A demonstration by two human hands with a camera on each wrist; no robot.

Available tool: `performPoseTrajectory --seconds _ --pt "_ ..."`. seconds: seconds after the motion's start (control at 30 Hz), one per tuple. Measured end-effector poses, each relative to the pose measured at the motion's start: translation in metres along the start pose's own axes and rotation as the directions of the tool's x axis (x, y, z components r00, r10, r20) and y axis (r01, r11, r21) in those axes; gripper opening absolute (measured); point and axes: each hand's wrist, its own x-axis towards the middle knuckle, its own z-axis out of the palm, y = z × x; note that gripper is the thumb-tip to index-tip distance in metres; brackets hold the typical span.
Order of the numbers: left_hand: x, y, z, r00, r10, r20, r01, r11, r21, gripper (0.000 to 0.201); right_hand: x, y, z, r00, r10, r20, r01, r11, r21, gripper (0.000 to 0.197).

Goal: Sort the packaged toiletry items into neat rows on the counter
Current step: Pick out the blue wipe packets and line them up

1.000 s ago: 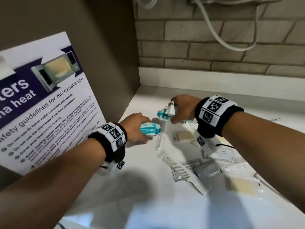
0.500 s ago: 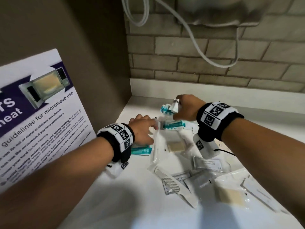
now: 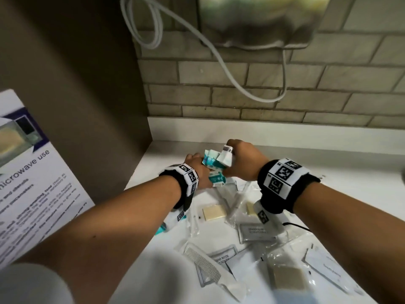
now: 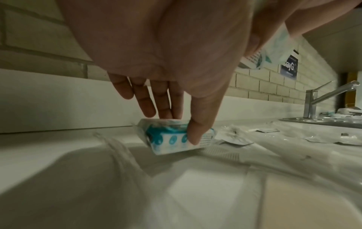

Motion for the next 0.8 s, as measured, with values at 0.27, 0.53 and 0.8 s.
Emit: performPoseTrajectory --seconds 0.27,0.53,0.8 --pt "-0.038 -0.056 -0.049 0.992 -0.067 -0.108 0.039 0.969 -0.246 0.046 0.001 -0.014 -0.004 0.998 -0.007 -0.065 0.015 0.994 0.113 0.037" --pt "-0.073 -0.115 -0.017 0.982 -0.188 0.01 0.187 0.97 -0.153 0.051 0.02 -0.065 0.026 0.992 -0.103 0.071 0.102 0.995 0.021 0.039" --pt "-0.103 -0.104 0.005 0.977 -0.109 0.184 0.158 0.947 -0.278 0.094 0.071 -0.098 0.061 0.978 -0.117 0.174 0.13 0.989 -0.067 0.048"
